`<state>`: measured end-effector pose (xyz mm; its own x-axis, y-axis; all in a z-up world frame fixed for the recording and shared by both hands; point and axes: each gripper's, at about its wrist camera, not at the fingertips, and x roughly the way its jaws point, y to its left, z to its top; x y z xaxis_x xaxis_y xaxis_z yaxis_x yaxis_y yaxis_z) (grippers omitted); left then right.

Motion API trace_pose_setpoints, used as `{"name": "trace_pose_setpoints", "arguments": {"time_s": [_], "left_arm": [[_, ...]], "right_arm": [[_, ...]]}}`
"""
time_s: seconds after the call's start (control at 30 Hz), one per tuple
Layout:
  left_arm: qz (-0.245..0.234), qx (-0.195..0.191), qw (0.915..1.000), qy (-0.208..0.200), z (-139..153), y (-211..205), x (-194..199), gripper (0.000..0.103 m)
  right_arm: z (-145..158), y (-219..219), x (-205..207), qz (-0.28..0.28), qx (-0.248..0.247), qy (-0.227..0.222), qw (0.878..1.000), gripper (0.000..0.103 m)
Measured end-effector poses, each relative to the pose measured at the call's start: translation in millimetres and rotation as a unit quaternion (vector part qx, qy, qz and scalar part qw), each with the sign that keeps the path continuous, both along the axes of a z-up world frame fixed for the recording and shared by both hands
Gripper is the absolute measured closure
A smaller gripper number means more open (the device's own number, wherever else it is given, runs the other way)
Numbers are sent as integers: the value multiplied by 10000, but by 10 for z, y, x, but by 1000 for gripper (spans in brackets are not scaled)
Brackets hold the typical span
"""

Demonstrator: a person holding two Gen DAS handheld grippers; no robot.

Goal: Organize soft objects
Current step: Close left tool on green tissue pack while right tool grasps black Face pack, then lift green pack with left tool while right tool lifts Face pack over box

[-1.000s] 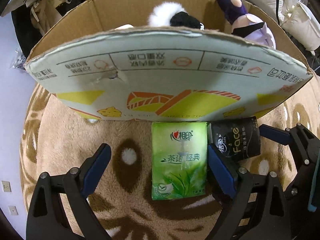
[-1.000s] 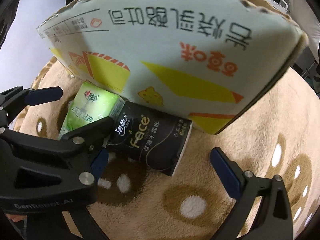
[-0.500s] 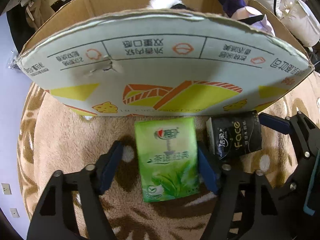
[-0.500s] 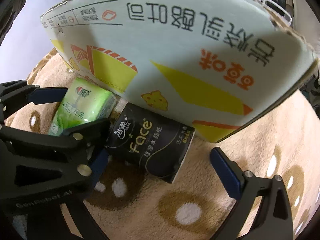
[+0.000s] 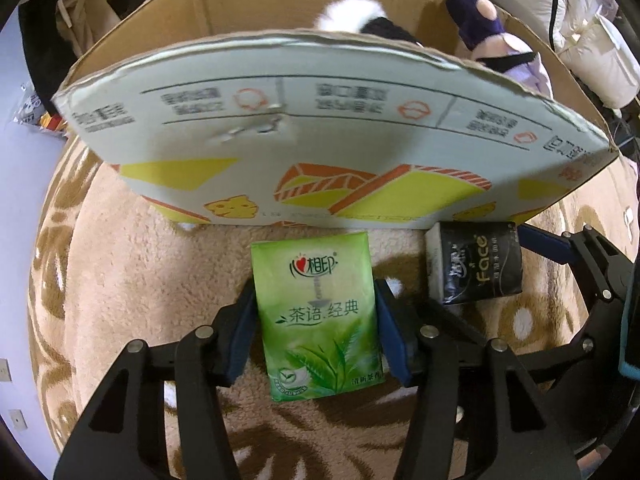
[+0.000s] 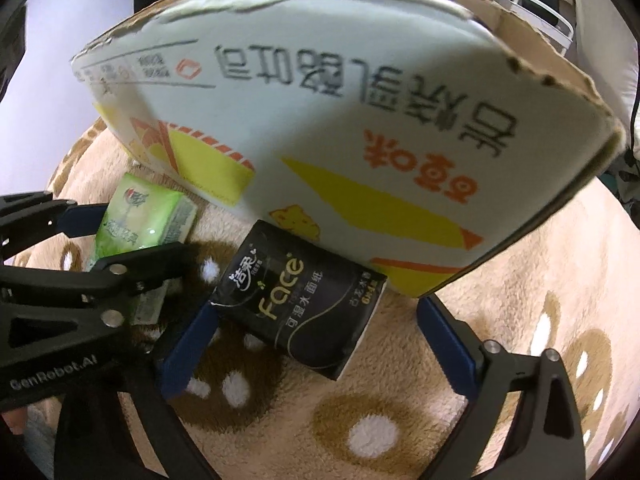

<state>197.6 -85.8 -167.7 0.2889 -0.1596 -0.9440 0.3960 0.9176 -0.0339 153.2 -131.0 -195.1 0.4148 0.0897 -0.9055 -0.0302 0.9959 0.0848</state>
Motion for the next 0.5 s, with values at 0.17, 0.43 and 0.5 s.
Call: {"name": "trace_pose_setpoints", "arguments": {"time_s": [0.17,0.43,0.5], "left_arm": [[56,84,9999,-86,9,134,-33,49],[311,136,9993,-161,76,372,-120,49],[339,200,9988,-299,126,426,-160,49]], "right_arm": [[-17,29,31,-114,-81,85,9999,14],[42,-42,59,-94,-95,97,9999,24],[72,-88,-27,-88,-31,37,9999,24]]}}
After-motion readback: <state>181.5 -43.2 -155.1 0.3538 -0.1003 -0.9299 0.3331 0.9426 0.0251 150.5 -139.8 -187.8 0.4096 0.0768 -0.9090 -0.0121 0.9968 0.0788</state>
